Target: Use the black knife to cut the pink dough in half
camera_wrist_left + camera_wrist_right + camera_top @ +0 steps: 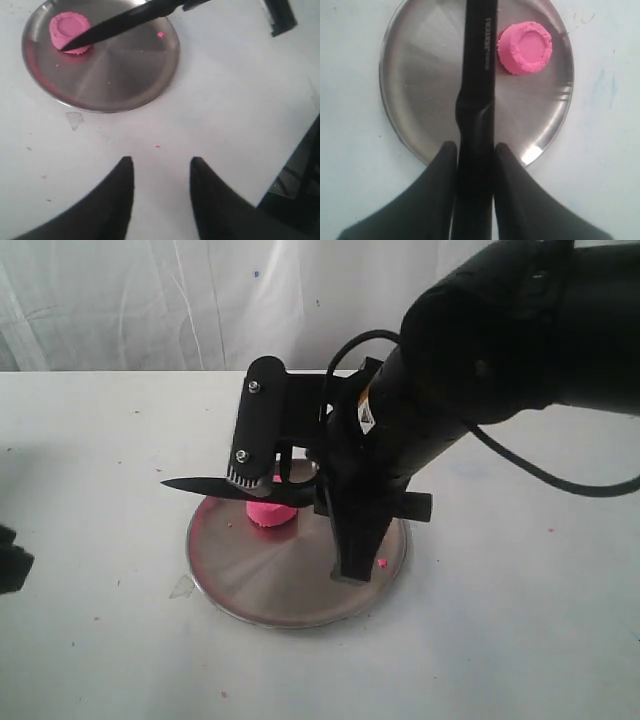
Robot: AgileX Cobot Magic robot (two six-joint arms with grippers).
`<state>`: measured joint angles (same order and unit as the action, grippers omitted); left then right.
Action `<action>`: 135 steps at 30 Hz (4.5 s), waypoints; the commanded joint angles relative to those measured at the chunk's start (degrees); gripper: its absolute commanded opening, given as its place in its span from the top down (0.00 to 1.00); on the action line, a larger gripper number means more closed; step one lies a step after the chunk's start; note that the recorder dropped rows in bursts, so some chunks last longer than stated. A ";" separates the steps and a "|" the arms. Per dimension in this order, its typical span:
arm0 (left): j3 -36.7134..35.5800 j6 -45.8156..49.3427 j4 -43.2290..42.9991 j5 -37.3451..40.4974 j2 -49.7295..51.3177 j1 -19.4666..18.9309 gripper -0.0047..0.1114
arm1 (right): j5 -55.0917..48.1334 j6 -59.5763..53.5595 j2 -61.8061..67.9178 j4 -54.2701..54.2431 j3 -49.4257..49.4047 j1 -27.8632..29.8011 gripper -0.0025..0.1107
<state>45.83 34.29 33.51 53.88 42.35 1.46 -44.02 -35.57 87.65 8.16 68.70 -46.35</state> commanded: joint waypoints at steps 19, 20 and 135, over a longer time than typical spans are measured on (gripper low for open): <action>13.86 20.53 -1.04 5.79 35.81 8.56 0.42 | 2.42 -5.69 -3.83 13.51 -4.15 -9.56 0.98; 13.86 20.96 -1.04 5.34 36.11 8.56 0.42 | 2.72 -5.69 -3.83 13.51 -4.15 -9.56 0.98; 13.86 24.36 2.00 -8.29 41.65 11.85 0.96 | -0.62 -44.60 14.25 -52.04 -4.15 13.23 0.57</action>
<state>59.66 58.87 34.60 45.17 84.24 13.32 -44.58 -77.95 101.34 -41.79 64.62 -33.46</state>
